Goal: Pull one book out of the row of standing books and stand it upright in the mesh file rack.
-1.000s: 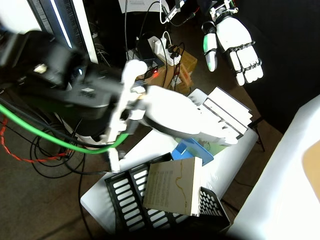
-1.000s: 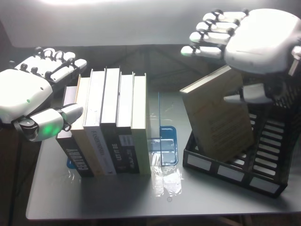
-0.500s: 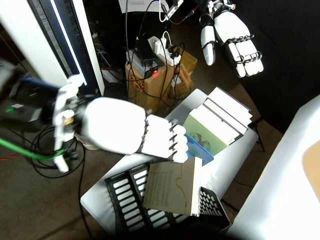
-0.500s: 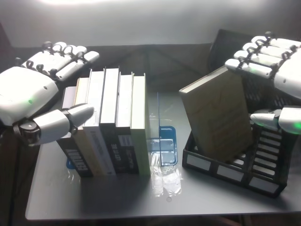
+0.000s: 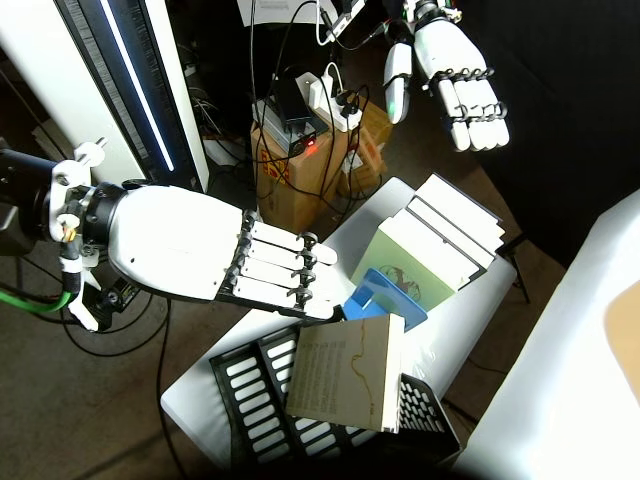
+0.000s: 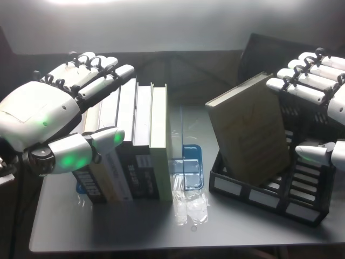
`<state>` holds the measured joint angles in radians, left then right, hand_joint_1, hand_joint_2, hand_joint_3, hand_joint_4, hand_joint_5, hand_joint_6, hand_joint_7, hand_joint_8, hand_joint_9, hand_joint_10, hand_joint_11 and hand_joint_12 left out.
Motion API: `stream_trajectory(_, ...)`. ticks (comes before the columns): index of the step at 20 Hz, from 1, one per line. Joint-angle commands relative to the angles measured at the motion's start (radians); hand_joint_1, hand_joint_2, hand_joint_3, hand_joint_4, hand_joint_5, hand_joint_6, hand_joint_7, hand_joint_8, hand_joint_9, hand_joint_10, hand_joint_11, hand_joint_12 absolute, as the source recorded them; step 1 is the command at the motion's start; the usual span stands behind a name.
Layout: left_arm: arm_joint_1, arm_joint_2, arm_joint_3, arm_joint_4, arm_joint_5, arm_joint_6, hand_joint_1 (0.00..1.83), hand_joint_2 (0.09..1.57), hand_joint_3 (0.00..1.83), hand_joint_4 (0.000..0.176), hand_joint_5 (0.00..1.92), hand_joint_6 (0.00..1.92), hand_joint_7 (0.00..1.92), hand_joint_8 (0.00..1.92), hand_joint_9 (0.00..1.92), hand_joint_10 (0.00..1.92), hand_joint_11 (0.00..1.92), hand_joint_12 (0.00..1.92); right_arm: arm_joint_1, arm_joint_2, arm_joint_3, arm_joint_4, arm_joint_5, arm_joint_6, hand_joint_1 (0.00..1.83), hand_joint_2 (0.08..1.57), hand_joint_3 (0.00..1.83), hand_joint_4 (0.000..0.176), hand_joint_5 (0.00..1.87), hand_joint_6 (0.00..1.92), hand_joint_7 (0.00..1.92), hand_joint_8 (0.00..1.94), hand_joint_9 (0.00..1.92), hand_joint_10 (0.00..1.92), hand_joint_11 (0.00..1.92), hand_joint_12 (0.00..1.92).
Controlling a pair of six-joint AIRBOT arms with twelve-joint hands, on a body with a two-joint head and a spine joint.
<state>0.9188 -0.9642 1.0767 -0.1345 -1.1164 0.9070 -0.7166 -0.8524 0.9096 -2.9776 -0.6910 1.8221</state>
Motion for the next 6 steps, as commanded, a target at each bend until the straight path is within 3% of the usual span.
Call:
stream_trajectory(1, 0.000, 0.000, 0.001, -0.011, -0.136, -0.006, 0.00, 1.39, 0.00, 0.087, 0.00, 0.00, 0.00, 0.00, 0.00, 0.00, 0.00, 0.00, 0.002, 0.005, -0.003, -0.034, -0.129, 0.007, 0.26, 1.28, 0.00, 0.000, 0.00, 0.00, 0.00, 0.00, 0.00, 0.00, 0.00, 0.00)
stream_trajectory(3, 0.006, 0.000, 0.000, -0.016, -0.142, -0.007, 0.00, 1.40, 0.00, 0.078, 0.00, 0.00, 0.00, 0.00, 0.00, 0.00, 0.00, 0.00, -0.004, 0.005, -0.003, -0.034, -0.156, 0.037, 0.25, 1.28, 0.00, 0.000, 0.00, 0.00, 0.00, 0.00, 0.00, 0.00, 0.00, 0.00)
stream_trajectory(5, 0.010, 0.000, 0.000, -0.022, -0.143, -0.007, 0.00, 1.40, 0.00, 0.084, 0.00, 0.00, 0.00, 0.00, 0.00, 0.00, 0.00, 0.00, -0.012, 0.005, -0.002, -0.034, -0.173, 0.052, 0.27, 1.28, 0.00, 0.000, 0.00, 0.00, 0.00, 0.00, 0.00, 0.00, 0.00, 0.00)
stream_trajectory(6, 0.012, 0.000, -0.001, -0.022, -0.144, -0.007, 0.00, 1.40, 0.00, 0.100, 0.00, 0.00, 0.00, 0.00, 0.00, 0.00, 0.00, 0.00, -0.015, 0.003, 0.001, -0.034, -0.176, 0.062, 0.26, 1.27, 0.00, 0.000, 0.00, 0.00, 0.00, 0.00, 0.00, 0.00, 0.00, 0.00)
